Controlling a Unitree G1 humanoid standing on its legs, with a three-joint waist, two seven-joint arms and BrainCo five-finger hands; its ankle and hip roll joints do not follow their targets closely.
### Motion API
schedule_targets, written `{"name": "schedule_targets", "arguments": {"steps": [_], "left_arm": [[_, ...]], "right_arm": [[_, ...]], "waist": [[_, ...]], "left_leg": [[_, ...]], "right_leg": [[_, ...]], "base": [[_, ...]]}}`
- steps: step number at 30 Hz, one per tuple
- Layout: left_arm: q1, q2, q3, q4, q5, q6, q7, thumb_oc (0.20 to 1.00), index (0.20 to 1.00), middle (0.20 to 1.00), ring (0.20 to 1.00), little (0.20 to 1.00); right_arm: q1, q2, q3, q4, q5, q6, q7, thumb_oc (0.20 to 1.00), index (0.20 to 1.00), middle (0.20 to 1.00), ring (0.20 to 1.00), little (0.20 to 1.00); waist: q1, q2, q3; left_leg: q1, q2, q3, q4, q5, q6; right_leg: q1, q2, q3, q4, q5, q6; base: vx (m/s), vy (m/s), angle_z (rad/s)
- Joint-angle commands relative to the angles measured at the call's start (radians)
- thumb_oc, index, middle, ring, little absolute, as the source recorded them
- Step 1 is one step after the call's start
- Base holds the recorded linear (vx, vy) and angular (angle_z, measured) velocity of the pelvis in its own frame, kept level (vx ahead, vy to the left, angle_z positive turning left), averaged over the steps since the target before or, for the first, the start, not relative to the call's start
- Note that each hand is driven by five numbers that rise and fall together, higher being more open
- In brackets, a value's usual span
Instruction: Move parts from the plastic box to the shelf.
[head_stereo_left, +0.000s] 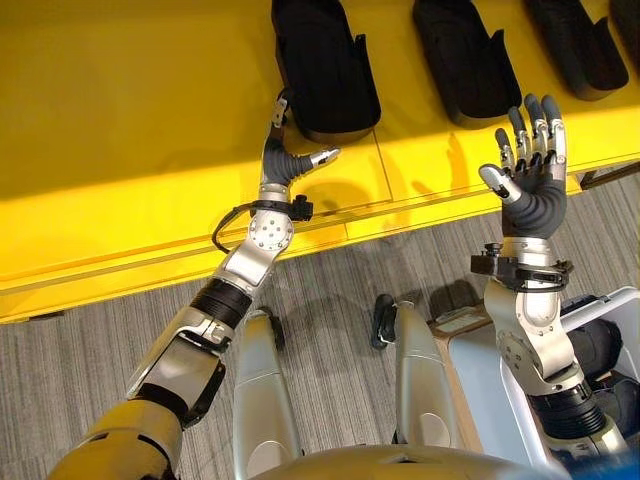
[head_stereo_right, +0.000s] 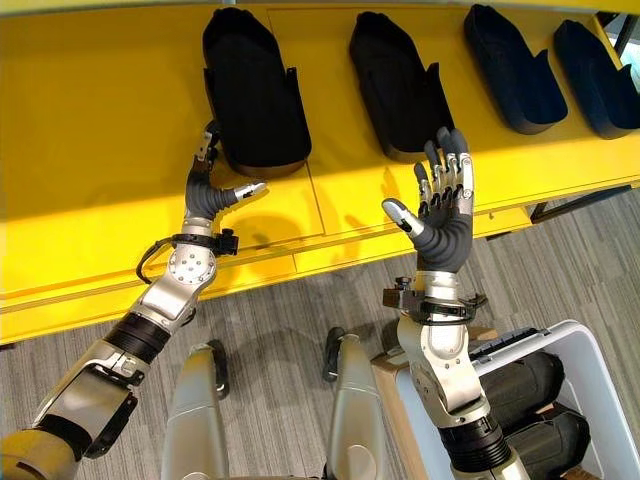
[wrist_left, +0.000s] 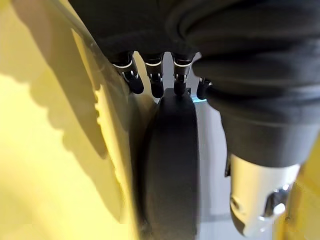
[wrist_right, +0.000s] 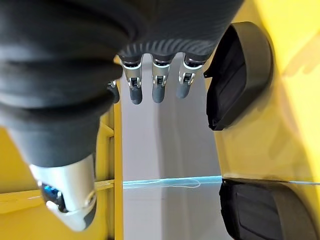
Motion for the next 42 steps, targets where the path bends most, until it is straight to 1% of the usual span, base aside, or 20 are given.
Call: {"name": "schedule_targets", "arguments": {"steps": [1,8,9,10,16,18,19,23,26,27,28,29,30,31,32,34,36,38,40,42], "left_arm": [[0.103,-0.004,0.029,-0.024,-0.07,-0.015,-0.008,1.0,1.0,1.0,1.0,1.0],[0.314,0.051,0.264,-0.152,-0.114,-0.055,0.037,1.0,1.0,1.0,1.0,1.0],[0.318,0.051,0.267,-0.156,-0.114,-0.054,0.036,1.0,1.0,1.0,1.0,1.0],[0.37,0.067,0.318,-0.182,-0.108,-0.064,0.042,1.0,1.0,1.0,1.0,1.0],[0.498,0.105,0.417,-0.281,-0.095,-0.076,0.009,1.0,1.0,1.0,1.0,1.0],[0.526,0.117,0.423,-0.304,-0.08,-0.071,-0.008,1.0,1.0,1.0,1.0,1.0],[0.546,0.13,0.425,-0.33,-0.075,-0.072,-0.033,1.0,1.0,1.0,1.0,1.0],[0.583,0.158,0.419,-0.394,-0.076,-0.072,-0.087,1.0,1.0,1.0,1.0,1.0],[0.604,0.178,0.395,-0.423,-0.09,-0.072,-0.142,1.0,1.0,1.0,1.0,1.0],[0.634,0.172,0.373,-0.425,-0.151,-0.069,-0.206,1.0,1.0,1.0,1.0,1.0],[0.635,0.172,0.373,-0.425,-0.152,-0.069,-0.207,1.0,1.0,1.0,1.0,1.0],[0.651,0.173,0.367,-0.416,-0.135,-0.054,-0.224,1.0,1.0,1.0,1.0,1.0],[0.651,0.173,0.367,-0.417,-0.135,-0.054,-0.224,1.0,1.0,1.0,1.0,1.0],[0.665,0.164,0.37,-0.416,-0.164,-0.049,-0.241,1.0,1.0,1.0,1.0,1.0],[0.694,0.171,0.375,-0.416,-0.138,-0.045,-0.262,1.0,1.0,1.0,1.0,1.0],[0.706,0.173,0.382,-0.422,-0.128,-0.042,-0.268,1.0,1.0,1.0,1.0,1.0],[0.734,0.168,0.386,-0.419,-0.144,-0.034,-0.297,1.0,1.0,1.0,1.0,1.0],[0.737,0.168,0.386,-0.421,-0.144,-0.033,-0.297,1.0,1.0,1.0,1.0,1.0],[0.784,0.152,0.386,-0.427,-0.148,-0.025,-0.344,1.0,1.0,1.0,1.0,1.0],[0.788,0.144,0.382,-0.426,-0.152,-0.024,-0.35,1.0,1.0,1.0,1.0,1.0]], "right_arm": [[-0.008,-0.035,-0.054,-0.103,-0.007,-0.054,0.003,1.0,1.0,1.0,1.0,1.0],[0.023,-0.024,-0.088,-0.114,-0.001,-0.051,0.008,1.0,1.0,1.0,1.0,1.0],[0.024,-0.024,-0.086,-0.114,0.0,-0.051,0.008,1.0,1.0,1.0,1.0,1.0],[0.03,-0.022,-0.097,-0.117,0.005,-0.05,0.012,1.0,1.0,1.0,1.0,1.0],[0.034,-0.021,-0.122,-0.12,0.006,-0.043,0.032,1.0,1.0,1.0,1.0,1.0],[0.029,-0.021,-0.126,-0.117,0.004,-0.04,0.038,1.0,1.0,1.0,1.0,1.0],[0.026,-0.022,-0.13,-0.113,-0.002,-0.033,0.043,1.0,1.0,1.0,1.0,1.0],[0.024,-0.024,-0.137,-0.094,-0.011,-0.016,0.052,1.0,1.0,1.0,1.0,1.0],[0.028,-0.029,-0.147,-0.064,-0.035,0.003,0.056,1.0,1.0,1.0,1.0,1.0],[0.034,-0.036,-0.144,-0.023,-0.057,0.039,0.074,1.0,1.0,1.0,1.0,1.0],[0.034,-0.036,-0.143,-0.023,-0.057,0.039,0.074,1.0,1.0,1.0,1.0,1.0],[0.042,-0.034,-0.143,-0.003,-0.062,0.051,0.086,1.0,1.0,1.0,1.0,1.0],[0.042,-0.034,-0.143,-0.003,-0.062,0.051,0.086,1.0,1.0,1.0,1.0,1.0],[0.048,-0.034,-0.148,0.004,-0.068,0.059,0.089,1.0,1.0,1.0,1.0,1.0],[0.061,-0.032,-0.157,0.024,-0.08,0.071,0.096,1.0,1.0,1.0,1.0,1.0],[0.067,-0.032,-0.156,0.038,-0.082,0.077,0.109,1.0,1.0,1.0,1.0,1.0],[0.087,-0.03,-0.16,0.057,-0.085,0.097,0.125,1.0,1.0,1.0,1.0,1.0],[0.089,-0.03,-0.159,0.055,-0.086,0.098,0.125,1.0,1.0,1.0,1.0,1.0],[0.132,-0.029,-0.193,0.082,-0.097,0.116,0.142,1.0,1.0,1.0,1.0,1.0],[0.142,-0.024,-0.202,0.082,-0.1,0.119,0.14,1.0,1.0,1.0,1.0,1.0]], "waist": [[0.009,0.035,0.02],[0.039,0.04,0.021],[0.038,0.039,0.02],[0.047,0.04,0.021],[0.065,0.043,0.017],[0.07,0.042,0.013],[0.075,0.04,0.01],[0.08,0.036,-0.004],[0.08,0.034,-0.019],[0.079,0.033,-0.045],[0.079,0.033,-0.042],[0.079,0.031,-0.059],[0.078,0.029,-0.06],[0.077,0.029,-0.069],[0.077,0.032,-0.089],[0.077,0.031,-0.1],[0.081,0.027,-0.136],[0.082,0.025,-0.134],[0.082,0.018,-0.172],[0.082,0.017,-0.178]], "left_leg": [[-0.01,0.068,-0.064,-0.081,0.061,-0.056],[-0.009,0.065,-0.064,-0.081,0.057,-0.057],[-0.009,0.065,-0.064,-0.081,0.057,-0.057],[-0.01,0.063,-0.063,-0.078,0.056,-0.057],[0.001,0.057,-0.069,-0.083,0.056,-0.054],[0.017,0.055,-0.068,-0.093,0.057,-0.054],[0.025,0.05,-0.07,-0.118,0.091,-0.047],[0.08,0.049,-0.073,-0.166,0.104,-0.046],[0.154,0.047,-0.073,-0.227,0.118,-0.043],[0.256,0.042,-0.058,-0.329,0.149,-0.04],[0.263,0.042,-0.057,-0.334,0.151,-0.04],[0.322,0.039,-0.045,-0.403,0.173,-0.039],[0.324,0.036,-0.045,-0.413,0.182,-0.038],[0.356,0.035,-0.038,-0.457,0.197,-0.039],[0.414,0.032,-0.023,-0.533,0.217,-0.041],[0.441,0.026,-0.013,-0.575,0.239,-0.039],[0.51,0.018,0.009,-0.665,0.262,-0.036],[0.52,0.016,0.013,-0.675,0.266,-0.036],[0.58,-0.011,0.038,-0.717,0.26,-0.022],[0.589,-0.02,0.041,-0.725,0.258,-0.018]], "right_leg": [[0.063,-0.04,0.031,-0.033,0.009,0.038],[0.073,-0.046,0.025,-0.034,0.007,0.036],[0.073,-0.046,0.025,-0.034,0.007,0.036],[0.076,-0.047,0.024,-0.035,0.008,0.037],[0.097,-0.048,0.015,-0.045,0.012,0.037],[0.114,-0.05,0.008,-0.057,0.016,0.039],[0.132,-0.051,-0.002,-0.089,0.051,0.036],[0.203,-0.043,-0.02,-0.15,0.07,0.043],[0.297,-0.035,-0.039,-0.237,0.099,0.057],[0.407,-0.03,-0.057,-0.352,0.14,0.075],[0.414,-0.03,-0.058,-0.357,0.142,0.075],[0.477,-0.03,-0.072,-0.432,0.168,0.088],[0.478,-0.031,-0.073,-0.44,0.176,0.088],[0.512,-0.031,-0.083,-0.482,0.191,0.094],[0.567,-0.031,-0.097,-0.562,0.217,0.103],[0.589,-0.033,-0.105,-0.605,0.239,0.104],[0.645,-0.035,-0.12,-0.693,0.289,0.12],[0.654,-0.036,-0.12,-0.703,0.294,0.121],[0.707,-0.055,-0.121,-0.757,0.356,0.14],[0.717,-0.062,-0.12,-0.763,0.367,0.144]], "base": [[0.08,-0.006,-0.03],[0.01,-0.001,-0.01],[0.0,0.0,0.0],[0.0,0.0,0.0],[0.0,0.004,0.04],[-0.02,0.005,0.1],[-0.06,0.002,0.14],[0.01,-0.015,0.08],[0.1,-0.003,0.07],[0.14,0.038,0.11],[0.18,0.046,0.08],[0.06,0.015,0.06],[0.1,0.03,0.04],[0.1,0.056,0.03],[0.13,0.081,0.02],[0.09,0.064,0.06],[0.08,0.07,0.06],[0.04,0.055,-0.1],[0.08,0.146,-0.05],[0.05,0.134,0.04]]}}
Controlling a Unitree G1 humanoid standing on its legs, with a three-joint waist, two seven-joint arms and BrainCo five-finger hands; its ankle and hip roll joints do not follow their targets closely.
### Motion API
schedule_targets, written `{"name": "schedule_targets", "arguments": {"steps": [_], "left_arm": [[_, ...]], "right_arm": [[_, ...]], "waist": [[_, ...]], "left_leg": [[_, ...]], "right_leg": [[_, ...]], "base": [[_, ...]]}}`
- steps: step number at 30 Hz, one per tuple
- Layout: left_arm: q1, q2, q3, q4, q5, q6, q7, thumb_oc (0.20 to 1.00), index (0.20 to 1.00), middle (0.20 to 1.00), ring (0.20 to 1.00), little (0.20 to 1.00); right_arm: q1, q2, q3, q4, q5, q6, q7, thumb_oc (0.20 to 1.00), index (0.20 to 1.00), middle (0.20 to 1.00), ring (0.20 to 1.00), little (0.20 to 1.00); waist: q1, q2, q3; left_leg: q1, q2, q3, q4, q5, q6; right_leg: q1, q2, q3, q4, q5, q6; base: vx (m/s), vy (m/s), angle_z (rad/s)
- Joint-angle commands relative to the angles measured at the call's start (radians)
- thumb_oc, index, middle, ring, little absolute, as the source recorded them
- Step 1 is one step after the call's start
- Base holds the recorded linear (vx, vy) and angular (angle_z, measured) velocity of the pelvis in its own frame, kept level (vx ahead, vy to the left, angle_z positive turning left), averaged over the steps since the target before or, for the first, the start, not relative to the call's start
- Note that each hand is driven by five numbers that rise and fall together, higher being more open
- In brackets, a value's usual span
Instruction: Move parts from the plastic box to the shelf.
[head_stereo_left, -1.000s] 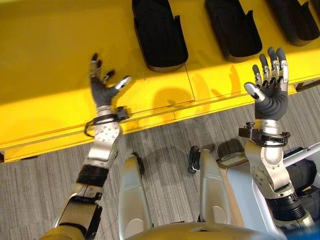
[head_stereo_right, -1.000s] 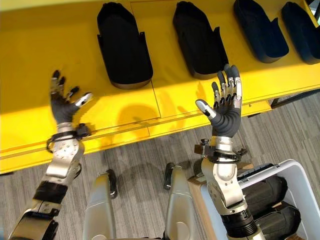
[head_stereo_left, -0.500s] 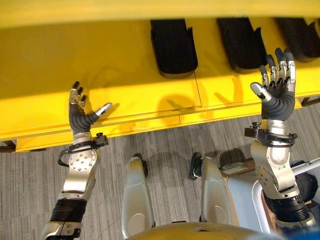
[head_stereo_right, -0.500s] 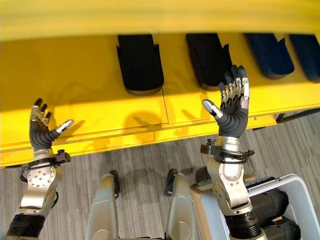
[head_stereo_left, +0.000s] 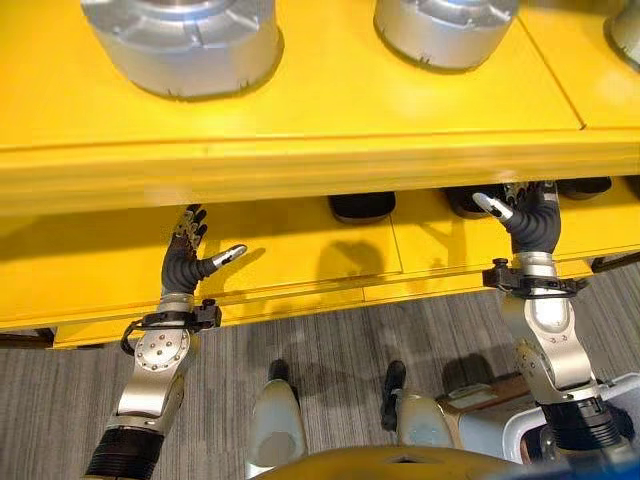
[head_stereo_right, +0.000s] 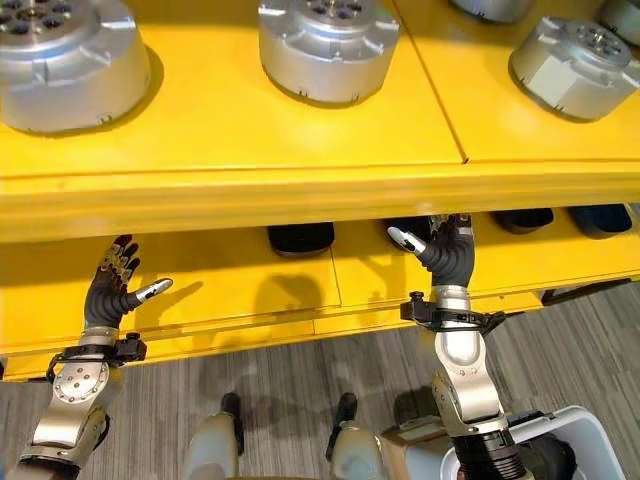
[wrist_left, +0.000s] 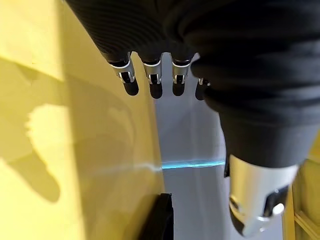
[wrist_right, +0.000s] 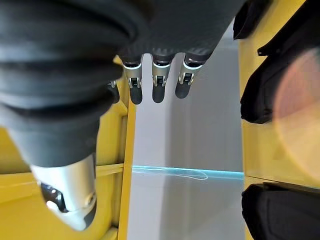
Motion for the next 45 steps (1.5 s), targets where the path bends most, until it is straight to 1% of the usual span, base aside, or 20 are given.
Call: {"name": "schedule_targets", "arguments": {"steps": [1,4,6,7,12,16,19,20,21,22,23,24,25,27,30,31,32,34,35,45], "left_arm": [[0.053,0.017,0.015,-0.076,-0.004,-0.03,-0.033,1.0,1.0,1.0,1.0,1.0],[0.067,0.011,0.011,-0.082,0.004,-0.028,-0.039,1.0,1.0,1.0,1.0,1.0],[0.074,0.01,0.01,-0.081,0.007,-0.026,-0.043,1.0,1.0,1.0,1.0,1.0],[0.083,0.011,0.002,-0.087,0.018,-0.018,-0.051,1.0,1.0,1.0,1.0,1.0],[0.078,0.025,-0.018,-0.117,0.047,-0.015,-0.073,1.0,1.0,1.0,1.0,1.0],[0.049,0.019,-0.032,-0.119,0.04,-0.017,-0.059,1.0,1.0,1.0,1.0,1.0],[0.032,0.01,-0.034,-0.12,0.031,-0.02,-0.045,1.0,1.0,1.0,1.0,1.0],[0.021,0.004,-0.038,-0.111,0.019,-0.022,-0.033,1.0,1.0,1.0,1.0,1.0],[0.02,0.004,-0.038,-0.11,0.019,-0.022,-0.033,1.0,1.0,1.0,1.0,1.0],[0.015,-0.001,-0.04,-0.107,0.015,-0.023,-0.03,1.0,1.0,1.0,1.0,1.0],[0.013,-0.005,-0.04,-0.108,0.008,-0.019,-0.025,1.0,1.0,1.0,1.0,1.0],[0.018,-0.015,-0.032,-0.109,0.001,-0.007,-0.02,1.0,1.0,1.0,1.0,1.0],[0.027,-0.018,-0.03,-0.11,-0.002,-0.005,-0.024,1.0,1.0,1.0,1.0,1.0],[0.044,-0.028,-0.027,-0.118,-0.031,0.003,-0.034,1.0,1.0,1.0,1.0,1.0],[0.057,-0.032,-0.028,-0.118,-0.047,0.009,-0.054,1.0,1.0,1.0,1.0,1.0],[0.08,-0.04,-0.019,-0.115,-0.051,0.013,-0.067,1.0,1.0,1.0,1.0,1.0],[0.08,-0.04,-0.019,-0.115,-0.051,0.013,-0.067,1.0,1.0,1.0,1.0,1.0],[0.1,-0.052,-0.012,-0.109,-0.072,0.01,-0.074,1.0,1.0,1.0,1.0,1.0],[0.106,-0.057,-0.007,-0.111,-0.073,0.009,-0.073,1.0,1.0,1.0,1.0,1.0],[0.109,-0.097,-0.025,-0.086,-0.069,0.006,-0.104,1.0,1.0,1.0,1.0,1.0]], "right_arm": [[0.049,-0.006,-0.075,-0.007,-0.025,-0.028,-0.003,1.0,1.0,1.0,1.0,1.0],[0.073,0.02,-0.089,0.007,-0.029,-0.024,-0.015,1.0,1.0,1.0,1.0,1.0],[0.083,0.024,-0.092,0.008,-0.031,-0.02,-0.012,1.0,1.0,1.0,1.0,1.0],[0.094,0.034,-0.1,0.015,-0.029,-0.015,-0.013,1.0,1.0,1.0,1.0,1.0],[0.146,0.057,-0.119,-0.001,-0.049,-0.009,-0.01,1.0,1.0,1.0,1.0,1.0],[0.157,0.07,-0.105,-0.014,-0.054,-0.011,-0.011,1.0,1.0,1.0,1.0,1.0],[0.152,0.073,-0.093,-0.013,-0.051,-0.01,-0.016,1.0,1.0,1.0,1.0,1.0],[0.156,0.071,-0.081,-0.014,-0.036,-0.012,-0.012,1.0,1.0,1.0,1.0,1.0],[0.156,0.07,-0.081,-0.014,-0.035,-0.011,-0.012,1.0,1.0,1.0,1.0,1.0],[0.156,0.067,-0.077,-0.015,-0.028,-0.012,-0.008,1.0,1.0,1.0,1.0,1.0],[0.158,0.062,-0.074,-0.022,-0.022,-0.014,-0.004,1.0,1.0,1.0,1.0,1.0],[0.161,0.06,-0.072,-0.029,-0.026,-0.015,-0.006,1.0,1.0,1.0,1.0,1.0],[0.157,0.057,-0.07,-0.028,-0.027,-0.013,-0.006,1.0,1.0,1.0,1.0,1.0],[0.142,0.061,-0.065,-0.018,-0.028,-0.01,-0.015,1.0,1.0,1.0,1.0,1.0],[0.13,0.06,-0.063,-0.012,-0.037,-0.003,-0.015,1.0,1.0,1.0,1.0,1.0],[0.124,0.063,-0.067,-0.01,-0.037,-0.003,-0.018,1.0,1.0,1.0,1.0,1.0],[0.124,0.063,-0.067,-0.01,-0.037,-0.003,-0.018,1.0,1.0,1.0,1.0,1.0],[0.138,0.051,-0.08,-0.023,-0.043,-0.002,-0.009,1.0,1.0,1.0,1.0,1.0],[0.14,0.049,-0.085,-0.024,-0.045,-0.005,-0.006,1.0,1.0,1.0,1.0,1.0],[0.189,0.023,-0.141,-0.037,-0.029,-0.028,0.019,1.0,1.0,1.0,1.0,1.0]], "waist": [[-0.011,-0.005,-0.099],[-0.016,-0.009,-0.121],[-0.016,-0.012,-0.127],[-0.021,-0.019,-0.132],[-0.041,-0.027,-0.133],[-0.05,-0.031,-0.125],[-0.052,-0.03,-0.113],[-0.062,-0.024,-0.098],[-0.061,-0.026,-0.098],[-0.064,-0.018,-0.088],[-0.06,-0.003,-0.071],[-0.027,0.015,-0.067],[-0.024,0.015,-0.067],[-0.006,0.014,-0.075],[0.008,0.005,-0.093],[0.013,0.004,-0.112],[0.014,0.005,-0.112],[-0.003,0.015,-0.122],[-0.006,0.018,-0.122],[-0.078,0.062,-0.118]], "left_leg": [[0.042,0.015,0.014,-0.17,0.082,0.005],[0.079,-0.027,0.025,-0.23,0.088,0.029],[0.098,-0.04,0.03,-0.256,0.092,0.036],[0.119,-0.063,0.036,-0.283,0.088,0.052],[0.135,-0.121,0.041,-0.311,0.069,0.088],[0.135,-0.133,0.068,-0.317,0.061,0.096],[0.147,-0.119,0.11,-0.307,0.05,0.098],[0.164,-0.103,0.138,-0.301,0.044,0.106],[0.161,-0.105,0.141,-0.301,0.047,0.107],[0.167,-0.102,0.157,-0.295,0.045,0.119],[0.172,-0.094,0.183,-0.287,0.041,0.134],[0.184,-0.09,0.237,-0.28,0.024,0.151],[0.195,-0.093,0.25,-0.288,0.021,0.152],[0.197,-0.087,0.309,-0.29,0.029,0.155],[0.196,-0.082,0.357,-0.295,0.033,0.145],[0.194,-0.064,0.395,-0.299,0.048,0.126],[0.194,-0.063,0.396,-0.299,0.048,0.126],[0.192,-0.019,0.423,-0.288,0.072,0.097],[0.195,-0.007,0.436,-0.284,0.077,0.09],[0.23,0.137,0.525,-0.278,0.168,-0.011]], "right_leg": [[0.074,-0.11,0.028,-0.086,0.165,0.123],[0.066,-0.135,0.041,-0.074,0.215,0.136],[0.066,-0.143,0.043,-0.07,0.222,0.136],[0.061,-0.16,0.054,-0.058,0.259,0.136],[0.029,-0.193,0.093,-0.053,0.355,0.136],[-0.006,-0.198,0.091,-0.082,0.408,0.136],[-0.031,-0.192,0.069,-0.097,0.445,0.136],[-0.038,-0.162,0.082,-0.07,0.394,0.136],[-0.042,-0.164,0.086,-0.069,0.396,0.136],[-0.052,-0.144,0.102,-0.008,0.336,0.136],[-0.069,-0.116,0.087,0.091,0.236,0.122],[-0.041,-0.148,-0.062,0.212,0.144,0.111],[-0.024,-0.152,-0.089,0.23,0.116,0.103],[0.018,-0.173,-0.16,0.253,0.094,0.098],[0.066,-0.159,-0.177,0.152,0.105,0.105],[0.094,-0.118,-0.166,0.039,0.08,0.102],[0.094,-0.117,-0.165,0.037,0.081,0.101],[0.094,-0.056,-0.117,-0.037,0.041,0.078],[0.098,-0.045,-0.113,-0.057,0.036,0.073],[0.107,0.086,-0.043,-0.129,-0.02,0.016]], "base": [[0.07,0.209,0.03],[0.03,0.192,0.05],[0.02,0.137,0.05],[0.01,0.122,0.06],[0.0,0.202,0.05],[-0.04,0.101,-0.28],[-0.03,0.063,-0.58],[-0.05,0.082,-0.63],[-0.06,0.135,-0.75],[-0.1,0.21,-0.62],[-0.14,0.395,-0.63],[-0.12,0.337,-1.17],[-0.09,0.223,-1.85],[-0.08,-0.033,-1.59],[-0.06,-0.134,-0.9],[-0.03,-0.144,-1.14],[-0.03,-0.221,-1.18],[0.02,-0.242,-0.73],[0.02,-0.261,-0.49],[0.02,-0.186,-0.42]]}}
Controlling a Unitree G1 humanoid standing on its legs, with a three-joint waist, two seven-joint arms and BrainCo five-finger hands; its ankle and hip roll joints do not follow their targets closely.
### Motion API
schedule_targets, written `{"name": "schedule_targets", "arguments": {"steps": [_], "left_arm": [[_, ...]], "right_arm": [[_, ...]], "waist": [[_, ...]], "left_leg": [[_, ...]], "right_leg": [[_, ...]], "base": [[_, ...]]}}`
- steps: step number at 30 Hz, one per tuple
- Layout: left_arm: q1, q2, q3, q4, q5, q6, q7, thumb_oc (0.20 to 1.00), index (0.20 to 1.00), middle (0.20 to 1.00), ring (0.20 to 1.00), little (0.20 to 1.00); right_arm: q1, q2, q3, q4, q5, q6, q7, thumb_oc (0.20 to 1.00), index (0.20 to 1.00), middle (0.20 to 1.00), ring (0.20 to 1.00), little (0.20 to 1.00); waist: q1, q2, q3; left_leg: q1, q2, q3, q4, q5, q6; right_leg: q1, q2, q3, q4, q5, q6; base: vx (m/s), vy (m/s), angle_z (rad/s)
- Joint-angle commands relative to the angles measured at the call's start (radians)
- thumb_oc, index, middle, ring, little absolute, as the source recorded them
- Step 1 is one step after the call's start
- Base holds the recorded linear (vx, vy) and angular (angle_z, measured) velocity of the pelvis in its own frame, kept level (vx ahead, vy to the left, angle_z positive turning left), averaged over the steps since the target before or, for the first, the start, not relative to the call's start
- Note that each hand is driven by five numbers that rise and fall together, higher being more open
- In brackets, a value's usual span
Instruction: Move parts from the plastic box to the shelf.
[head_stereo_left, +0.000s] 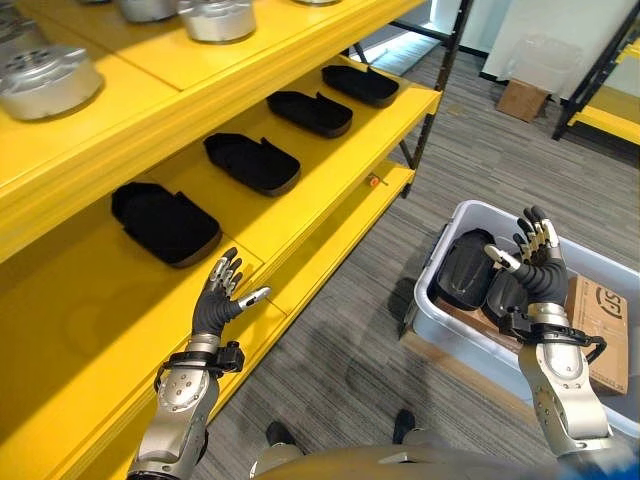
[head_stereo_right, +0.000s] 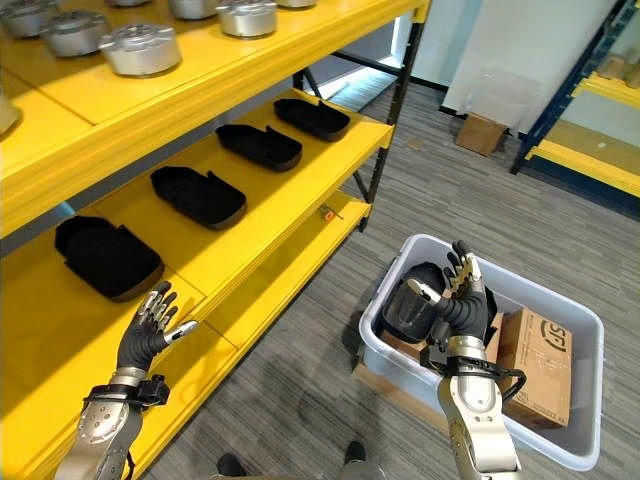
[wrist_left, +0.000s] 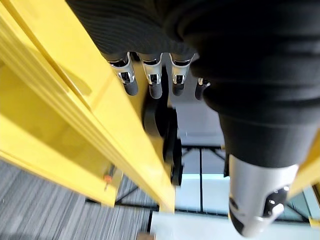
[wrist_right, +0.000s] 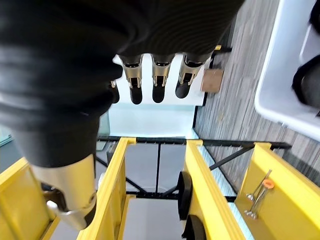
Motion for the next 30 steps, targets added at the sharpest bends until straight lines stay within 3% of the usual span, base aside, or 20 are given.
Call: {"name": "schedule_targets", "arguments": {"steps": [1,4,6,8,10,11,12,13,14,15,17,18,19,21,22,26,30], "left_arm": [[-0.032,0.025,0.025,-0.037,-0.019,-0.056,-0.017,1.0,1.0,1.0,1.0,1.0],[-0.06,0.018,-0.002,-0.031,-0.018,-0.061,-0.016,1.0,1.0,1.0,1.0,1.0],[-0.08,0.017,-0.012,-0.031,-0.02,-0.063,-0.009,1.0,1.0,1.0,1.0,1.0],[-0.109,0.014,-0.021,-0.025,-0.022,-0.066,0.0,1.0,1.0,1.0,1.0,1.0],[-0.122,0.009,-0.028,-0.021,-0.023,-0.069,0.007,1.0,1.0,1.0,1.0,1.0],[-0.124,0.009,-0.029,-0.019,-0.023,-0.07,0.007,1.0,1.0,1.0,1.0,1.0],[-0.133,0.0,-0.028,-0.016,-0.027,-0.074,0.019,1.0,1.0,1.0,1.0,1.0],[-0.134,-0.009,-0.03,-0.014,-0.03,-0.073,0.021,1.0,1.0,1.0,1.0,1.0],[-0.135,-0.008,-0.029,-0.014,-0.03,-0.073,0.021,1.0,1.0,1.0,1.0,1.0],[-0.127,-0.015,-0.027,-0.014,-0.034,-0.074,0.015,1.0,1.0,1.0,1.0,1.0],[-0.115,-0.02,-0.026,-0.017,-0.033,-0.076,0.015,1.0,1.0,1.0,1.0,1.0],[-0.13,-0.019,-0.032,-0.006,-0.029,-0.079,0.025,1.0,1.0,1.0,1.0,1.0],[-0.133,-0.019,-0.033,-0.004,-0.029,-0.08,0.026,1.0,1.0,1.0,1.0,1.0],[-0.152,-0.017,-0.056,0.003,-0.014,-0.081,0.023,1.0,1.0,1.0,1.0,1.0],[-0.148,-0.018,-0.062,0.006,-0.018,-0.081,0.015,1.0,1.0,1.0,1.0,1.0],[-0.148,-0.021,-0.079,0.006,-0.021,-0.082,0.01,1.0,1.0,1.0,1.0,1.0],[-0.14,-0.014,-0.068,-0.009,-0.032,-0.087,0.023,1.0,1.0,1.0,1.0,1.0]], "right_arm": [[-0.029,-0.014,-0.068,-0.086,0.01,-0.07,0.006,1.0,1.0,1.0,1.0,1.0],[-0.025,-0.022,-0.09,-0.09,0.005,-0.09,-0.006,1.0,1.0,1.0,1.0,1.0],[-0.032,-0.03,-0.093,-0.094,-0.002,-0.1,-0.012,1.0,1.0,1.0,1.0,1.0],[-0.047,-0.036,-0.084,-0.093,-0.003,-0.108,-0.015,1.0,1.0,1.0,1.0,1.0],[-0.053,-0.044,-0.067,-0.086,0.004,-0.113,-0.008,1.0,1.0,1.0,1.0,1.0],[-0.054,-0.044,-0.068,-0.085,0.004,-0.114,-0.008,1.0,1.0,1.0,1.0,1.0],[-0.083,-0.052,-0.043,-0.068,0.006,-0.115,-0.001,1.0,1.0,1.0,1.0,1.0],[-0.093,-0.052,-0.03,-0.056,0.003,-0.114,0.006,1.0,1.0,1.0,1.0,1.0],[-0.094,-0.051,-0.03,-0.054,0.003,-0.115,0.006,1.0,1.0,1.0,1.0,1.0],[-0.097,-0.053,-0.025,-0.04,0.006,-0.109,0.016,1.0,1.0,1.0,1.0,1.0],[-0.096,-0.055,-0.022,-0.022,0.0,-0.103,0.018,1.0,1.0,1.0,1.0,1.0],[-0.111,-0.058,-0.016,-0.004,-0.018,-0.099,0.003,1.0,1.0,1.0,1.0,1.0],[-0.114,-0.058,-0.017,-0.003,-0.018,-0.1,0.002,1.0,1.0,1.0,1.0,1.0],[-0.131,-0.059,-0.007,0.003,-0.031,-0.101,-0.002,1.0,1.0,1.0,1.0,1.0],[-0.129,-0.056,-0.004,0.002,-0.028,-0.101,0.009,1.0,1.0,1.0,1.0,1.0],[-0.108,-0.042,-0.004,-0.004,-0.025,-0.098,0.017,1.0,1.0,1.0,1.0,1.0],[-0.096,-0.029,0.006,-0.002,-0.014,-0.082,0.027,1.0,1.0,1.0,1.0,1.0]], "waist": [[-0.002,-0.02,0.01],[-0.028,-0.001,0.023],[-0.043,0.001,0.037],[-0.037,-0.001,0.063],[-0.02,-0.006,0.087],[-0.021,-0.005,0.089],[0.018,-0.012,0.113],[0.046,-0.018,0.118],[0.043,-0.02,0.114],[0.062,-0.024,0.115],[0.072,-0.018,0.113],[0.095,-0.01,0.126],[0.093,-0.009,0.124],[0.106,0.01,0.129],[0.1,0.011,0.125],[0.088,0.01,0.114],[0.07,-0.011,0.077]], "left_leg": [[-0.003,0.057,-0.043,0.057,-0.058,-0.025],[0.002,0.114,-0.033,0.064,-0.018,-0.063],[-0.002,0.141,-0.037,0.093,-0.015,-0.071],[-0.022,0.162,-0.082,0.163,-0.023,-0.077],[-0.057,0.152,-0.19,0.262,-0.041,-0.067],[-0.062,0.155,-0.194,0.271,-0.044,-0.067],[-0.128,0.053,-0.373,0.313,-0.049,-0.025],[-0.163,-0.021,-0.461,0.314,-0.078,-0.011],[-0.17,-0.025,-0.463,0.314,-0.074,-0.007],[-0.196,-0.078,-0.515,0.267,-0.107,0.008],[-0.215,-0.095,-0.531,0.188,-0.053,0.003],[-0.272,-0.131,-0.594,0.146,0.001,-0.01],[-0.274,-0.131,-0.596,0.137,0.011,-0.01],[-0.275,-0.162,-0.668,0.084,0.048,-0.019],[-0.261,-0.163,-0.677,0.086,0.024,-0.005],[-0.237,-0.164,-0.652,0.081,0.02,0.0],[-0.206,-0.178,-0.585,0.087,-0.025,0.035]], "right_leg": [[-0.026,-0.019,0.011,0.062,-0.06,0.037],[-0.022,0.033,0.032,0.06,-0.089,0.007],[-0.029,0.054,0.049,0.073,-0.104,-0.007],[-0.036,0.076,0.076,0.096,-0.124,-0.026],[-0.034,0.097,0.113,0.115,-0.145,-0.044],[-0.034,0.098,0.111,0.116,-0.146,-0.045],[-0.041,0.098,0.143,0.111,-0.13,-0.057],[-0.041,0.097,0.171,0.105,-0.124,-0.058],[-0.046,0.094,0.168,0.104,-0.121,-0.056],[-0.037,0.098,0.19,0.102,-0.123,-0.054],[-0.033,0.104,0.203,0.103,-0.122,-0.053],[-0.015,0.114,0.224,0.102,-0.129,-0.054],[-0.019,0.115,0.222,0.101,-0.126,-0.055],[0.0,0.136,0.259,0.103,-0.143,-0.055],[0.005,0.137,0.276,0.11,-0.155,-0.054],[0.027,0.124,0.29,0.113,-0.167,-0.053],[0.04,0.078,0.324,0.1,-0.163,-0.029]], "base": [[0.03,-0.179,-0.16],[0.02,-0.205,-0.09],[0.0,-0.235,-0.14],[0.0,-0.216,-0.55],[0.02,-0.144,-0.64],[-0.08,-0.061,-0.73],[-0.05,-0.03,-0.73],[-0.06,-0.022,-0.79],[0.11,-0.031,-0.99],[0.13,-0.009,-1.12],[0.19,0.029,-0.71],[0.13,0.038,-0.46],[0.18,0.066,-0.58],[0.16,0.116,-0.93],[0.1,0.096,-0.66],[0.14,0.14,-0.4],[0.2,0.204,-0.24]]}}
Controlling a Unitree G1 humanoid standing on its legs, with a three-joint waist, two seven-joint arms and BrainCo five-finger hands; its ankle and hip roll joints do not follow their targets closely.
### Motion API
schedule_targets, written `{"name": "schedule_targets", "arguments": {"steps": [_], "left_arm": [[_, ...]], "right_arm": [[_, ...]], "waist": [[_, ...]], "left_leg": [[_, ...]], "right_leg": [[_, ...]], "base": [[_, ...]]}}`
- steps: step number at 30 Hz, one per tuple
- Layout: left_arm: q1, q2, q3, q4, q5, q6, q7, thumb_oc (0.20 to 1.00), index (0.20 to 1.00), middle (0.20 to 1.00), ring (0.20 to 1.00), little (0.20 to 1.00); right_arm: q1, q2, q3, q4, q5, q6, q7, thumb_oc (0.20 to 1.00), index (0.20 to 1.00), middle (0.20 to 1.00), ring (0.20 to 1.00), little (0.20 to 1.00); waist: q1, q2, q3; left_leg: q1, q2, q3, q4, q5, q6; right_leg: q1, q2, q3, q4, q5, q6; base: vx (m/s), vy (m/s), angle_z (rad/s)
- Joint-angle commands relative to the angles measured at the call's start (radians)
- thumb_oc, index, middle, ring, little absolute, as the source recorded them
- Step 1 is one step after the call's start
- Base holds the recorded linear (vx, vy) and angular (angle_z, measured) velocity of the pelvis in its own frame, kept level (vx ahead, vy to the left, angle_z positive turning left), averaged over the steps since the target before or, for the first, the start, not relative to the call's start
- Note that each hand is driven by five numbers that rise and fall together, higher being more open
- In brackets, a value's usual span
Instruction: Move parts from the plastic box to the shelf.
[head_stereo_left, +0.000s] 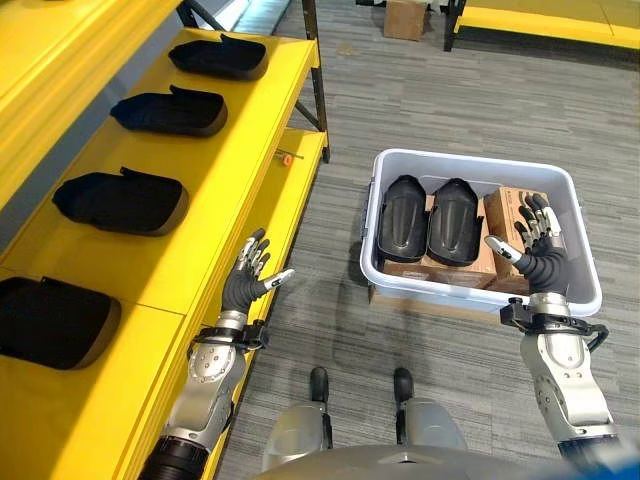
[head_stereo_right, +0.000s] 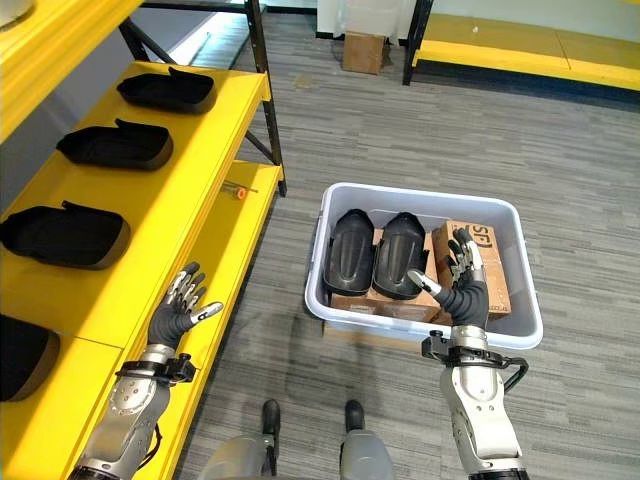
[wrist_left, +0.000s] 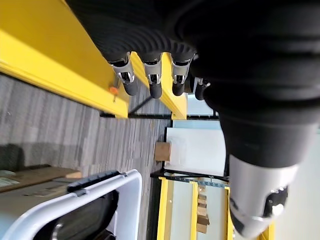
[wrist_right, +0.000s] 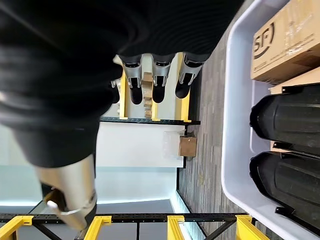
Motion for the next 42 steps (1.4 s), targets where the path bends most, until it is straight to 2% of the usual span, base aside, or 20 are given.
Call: {"name": "schedule_targets", "arguments": {"steps": [1,6,10,11,12,13,14,16,18,19,21,22,24,26,27,32,36,38,40,42], "left_arm": [[0.01,0.019,0.037,-0.068,-0.012,-0.067,0.005,1.0,1.0,1.0,1.0,1.0],[0.016,0.03,0.057,-0.067,0.006,-0.067,0.036,1.0,1.0,1.0,1.0,1.0],[0.003,0.044,0.068,-0.071,0.031,-0.065,0.053,1.0,1.0,1.0,1.0,1.0],[-0.008,0.049,0.066,-0.068,0.04,-0.063,0.058,1.0,1.0,1.0,1.0,1.0],[-0.01,0.049,0.066,-0.068,0.04,-0.063,0.058,1.0,1.0,1.0,1.0,1.0],[-0.025,0.059,0.065,-0.066,0.047,-0.059,0.061,1.0,1.0,1.0,1.0,1.0],[-0.029,0.064,0.062,-0.068,0.048,-0.059,0.064,1.0,1.0,1.0,1.0,1.0],[-0.044,0.068,0.055,-0.066,0.053,-0.056,0.073,1.0,1.0,1.0,1.0,1.0],[-0.048,0.069,0.057,-0.068,0.048,-0.053,0.071,1.0,1.0,1.0,1.0,1.0],[-0.043,0.06,0.059,-0.064,0.03,-0.054,0.072,1.0,1.0,1.0,1.0,1.0],[-0.044,0.055,0.065,-0.054,0.022,-0.056,0.083,1.0,1.0,1.0,1.0,1.0],[-0.044,0.055,0.065,-0.054,0.021,-0.056,0.083,1.0,1.0,1.0,1.0,1.0],[-0.016,0.042,0.072,-0.052,0.031,-0.052,0.085,1.0,1.0,1.0,1.0,1.0],[-0.015,0.038,0.07,-0.049,0.04,-0.053,0.085,1.0,1.0,1.0,1.0,1.0],[-0.008,0.027,0.071,-0.048,0.031,-0.054,0.083,1.0,1.0,1.0,1.0,1.0],[-0.009,0.011,0.072,-0.04,0.012,-0.053,0.078,1.0,1.0,1.0,1.0,1.0],[-0.009,0.001,0.079,-0.035,0.002,-0.056,0.076,1.0,1.0,1.0,1.0,1.0],[-0.011,-0.007,0.078,-0.031,-0.004,-0.059,0.077,1.0,1.0,1.0,1.0,1.0],[-0.009,-0.013,0.078,-0.03,-0.012,-0.057,0.075,1.0,1.0,1.0,1.0,1.0],[-0.009,-0.013,0.078,-0.03,-0.012,-0.057,0.075,1.0,1.0,1.0,1.0,1.0]], "right_arm": [[-0.028,-0.011,-0.018,-0.049,-0.012,-0.04,0.008,1.0,1.0,1.0,1.0,1.0],[-0.055,-0.005,0.009,-0.04,-0.02,-0.026,0.013,1.0,1.0,1.0,1.0,1.0],[-0.068,0.001,0.026,-0.036,-0.021,-0.019,0.023,1.0,1.0,1.0,1.0,1.0],[-0.07,0.005,0.031,-0.036,-0.02,-0.019,0.025,1.0,1.0,1.0,1.0,1.0],[-0.071,0.005,0.031,-0.035,-0.02,-0.019,0.025,1.0,1.0,1.0,1.0,1.0],[-0.081,0.008,0.043,-0.041,-0.021,-0.016,0.028,1.0,1.0,1.0,1.0,1.0],[-0.086,0.012,0.052,-0.04,-0.019,-0.016,0.029,1.0,1.0,1.0,1.0,1.0],[-0.091,0.015,0.063,-0.041,-0.021,-0.017,0.028,1.0,1.0,1.0,1.0,1.0],[-0.094,0.022,0.067,-0.045,-0.024,-0.012,0.024,1.0,1.0,1.0,1.0,1.0],[-0.107,0.02,0.068,-0.039,-0.018,-0.012,0.017,1.0,1.0,1.0,1.0,1.0],[-0.122,0.019,0.069,-0.033,-0.028,-0.008,0.006,1.0,1.0,1.0,1.0,1.0],[-0.123,0.019,0.07,-0.032,-0.029,-0.008,0.005,1.0,1.0,1.0,1.0,1.0],[-0.128,0.01,0.07,-0.036,-0.045,-0.001,0.001,1.0,1.0,1.0,1.0,1.0],[-0.131,0.009,0.069,-0.032,-0.048,0.003,0.002,1.0,1.0,1.0,1.0,1.0],[-0.14,-0.01,0.061,-0.032,-0.046,0.0,0.001,1.0,1.0,1.0,1.0,1.0],[-0.159,-0.032,0.045,-0.021,-0.039,-0.007,-0.005,1.0,1.0,1.0,1.0,1.0],[-0.187,-0.053,0.045,-0.013,-0.037,-0.021,-0.013,1.0,1.0,1.0,1.0,1.0],[-0.194,-0.06,0.043,-0.012,-0.035,-0.027,-0.019,1.0,1.0,1.0,1.0,1.0],[-0.192,-0.065,0.042,-0.013,-0.03,-0.033,-0.022,1.0,1.0,1.0,1.0,1.0],[-0.192,-0.066,0.042,-0.013,-0.03,-0.033,-0.022,1.0,1.0,1.0,1.0,1.0]], "waist": [[-0.004,-0.036,-0.069],[-0.007,-0.048,-0.09],[-0.007,-0.06,-0.084],[-0.01,-0.059,-0.077],[-0.009,-0.06,-0.076],[-0.02,-0.059,-0.047],[-0.027,-0.053,-0.03],[-0.032,-0.031,-0.001],[-0.03,-0.026,0.0],[-0.032,-0.025,-0.002],[-0.03,-0.034,0.005],[-0.031,-0.032,0.009],[-0.013,-0.057,-0.011],[-0.017,-0.073,-0.019],[-0.012,-0.079,-0.042],[-0.027,-0.064,-0.061],[-0.04,-0.043,-0.066],[-0.041,-0.036,-0.058],[-0.036,-0.033,-0.047],[-0.037,-0.032,-0.047]], "left_leg": [[-0.153,0.003,-0.016,0.02,0.077,-0.018],[-0.137,-0.02,0.03,0.015,0.031,0.013],[-0.125,-0.04,0.034,0.045,-0.02,0.045],[-0.113,-0.044,0.028,0.048,-0.028,0.056],[-0.114,-0.045,0.028,0.049,-0.029,0.057],[-0.088,-0.052,0.021,0.046,-0.037,0.074],[-0.076,-0.049,0.021,0.044,-0.038,0.082],[-0.046,-0.036,0.02,0.031,-0.04,0.09],[-0.016,-0.036,0.039,0.014,-0.052,0.083],[0.004,-0.023,0.043,0.001,-0.066,0.058],[0.027,-0.008,0.055,-0.003,-0.077,0.03],[0.033,-0.006,0.053,-0.005,-0.077,0.031],[0.067,0.002,0.083,-0.037,-0.08,0.006],[0.077,-0.001,0.088,-0.043,-0.085,-0.001],[0.076,0.016,0.088,-0.035,-0.094,-0.02],[0.078,0.101,0.076,-0.012,-0.09,-0.064],[0.074,0.176,0.077,0.012,-0.06,-0.095],[0.059,0.193,0.067,0.064,-0.037,-0.104],[0.034,0.211,0.053,0.137,0.024,-0.114],[0.028,0.213,0.049,0.145,0.022,-0.116]], "right_leg": [[0.124,0.025,-0.029,-0.03,-0.096,0.003],[0.097,-0.015,0.001,-0.013,-0.085,0.04],[0.055,-0.026,0.007,0.109,-0.089,0.067],[0.027,-0.024,0.005,0.182,-0.06,0.077],[0.021,-0.025,0.007,0.192,-0.064,0.078],[-0.063,-0.02,0.003,0.35,0.038,0.103],[-0.092,-0.014,-0.001,0.414,0.078,0.108],[-0.157,-0.017,-0.035,0.515,0.073,0.097],[-0.182,-0.1,-0.095,0.444,0.064,0.086],[-0.184,-0.169,-0.13,0.246,0.061,0.082],[-0.181,-0.238,-0.17,0.083,0.147,0.11],[-0.163,-0.235,-0.177,0.06,0.159,0.112],[-0.109,-0.279,-0.268,-0.042,0.229,0.148],[-0.1,-0.269,-0.258,-0.049,0.254,0.159],[-0.079,-0.255,-0.284,-0.063,0.247,0.159],[-0.061,-0.19,-0.291,-0.036,0.147,0.121],[-0.064,-0.114,-0.269,-0.015,0.064,0.076],[-0.064,-0.088,-0.255,0.0,0.038,0.053],[-0.053,-0.063,-0.249,0.007,0.013,0.027],[-0.054,-0.061,-0.252,0.008,0.013,0.025]], "base": [[0.11,0.155,-0.47],[0.11,0.163,-0.23],[0.09,0.119,-0.11],[0.03,0.071,-0.08],[-0.02,0.084,-0.09],[-0.04,0.092,-0.07],[-0.03,0.128,-0.17],[0.04,0.109,-0.11],[0.16,-0.021,-0.24],[0.24,-0.168,-0.29],[0.18,-0.175,-0.15],[0.1,-0.13,-0.24],[0.14,-0.173,-0.26],[0.17,-0.202,-0.07],[0.24,-0.287,0.1],[0.13,-0.215,0.03],[0.13,-0.272,-0.14],[0.09,-0.2,-0.07],[0.06,-0.153,-0.12],[0.03,-0.1,-0.03]]}}
